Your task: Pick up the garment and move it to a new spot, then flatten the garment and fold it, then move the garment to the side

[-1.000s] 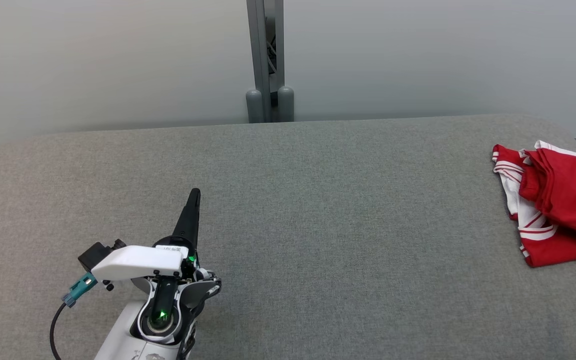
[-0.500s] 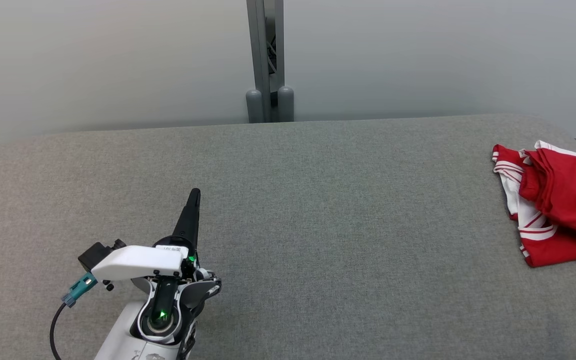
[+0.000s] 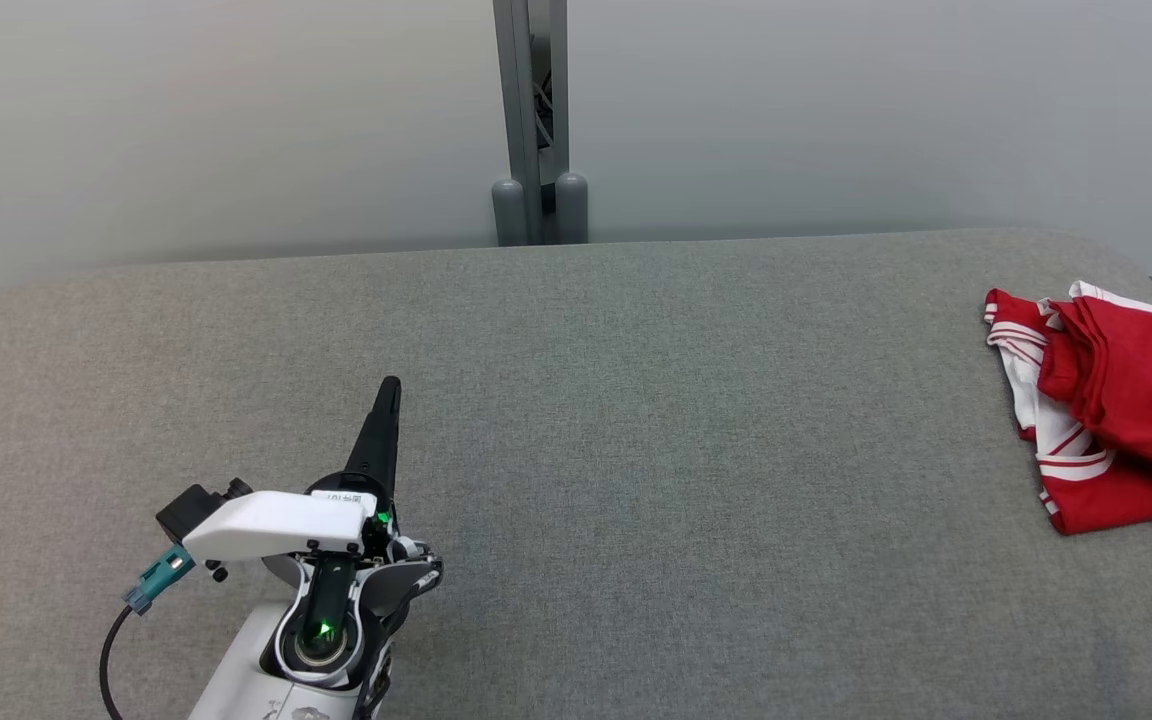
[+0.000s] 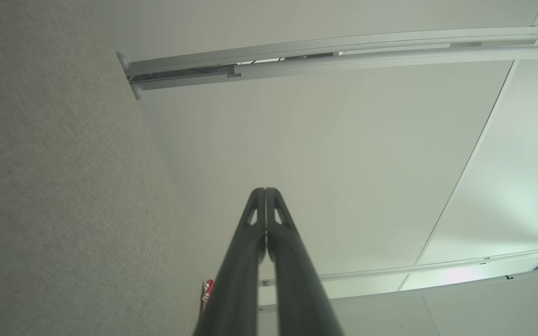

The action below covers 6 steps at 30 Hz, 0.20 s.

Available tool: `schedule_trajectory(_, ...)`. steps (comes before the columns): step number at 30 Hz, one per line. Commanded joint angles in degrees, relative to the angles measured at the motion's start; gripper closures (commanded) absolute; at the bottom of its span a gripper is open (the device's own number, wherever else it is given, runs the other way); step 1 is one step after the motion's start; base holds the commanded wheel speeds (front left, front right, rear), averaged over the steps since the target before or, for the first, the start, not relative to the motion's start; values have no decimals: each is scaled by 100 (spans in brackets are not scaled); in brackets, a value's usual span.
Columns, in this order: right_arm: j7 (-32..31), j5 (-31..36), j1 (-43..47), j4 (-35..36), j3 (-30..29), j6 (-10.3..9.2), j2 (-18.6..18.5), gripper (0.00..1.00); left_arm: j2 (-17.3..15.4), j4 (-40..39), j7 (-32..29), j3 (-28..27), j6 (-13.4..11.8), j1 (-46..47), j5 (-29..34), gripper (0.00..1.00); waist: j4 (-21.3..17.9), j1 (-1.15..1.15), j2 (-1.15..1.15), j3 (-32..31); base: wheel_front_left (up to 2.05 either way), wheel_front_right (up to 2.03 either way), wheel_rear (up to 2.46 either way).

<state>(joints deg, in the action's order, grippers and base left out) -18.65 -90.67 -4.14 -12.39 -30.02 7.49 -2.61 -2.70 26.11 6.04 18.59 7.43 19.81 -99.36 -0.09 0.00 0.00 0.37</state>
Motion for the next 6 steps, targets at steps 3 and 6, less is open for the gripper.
schedule_trajectory(3, -7, -24, -29, -15, -11, 0, -51, 100, -34, -1, -15, -6, 25, 70, 9, 100, 0, 0, 0, 0, 0, 0, 0)
schedule_trajectory(6, -7, -24, -29, -15, -12, 0, -51, 100, -34, -1, -15, -6, 25, 70, 9, 100, 0, 0, 0, 0, 0, 0, 0)
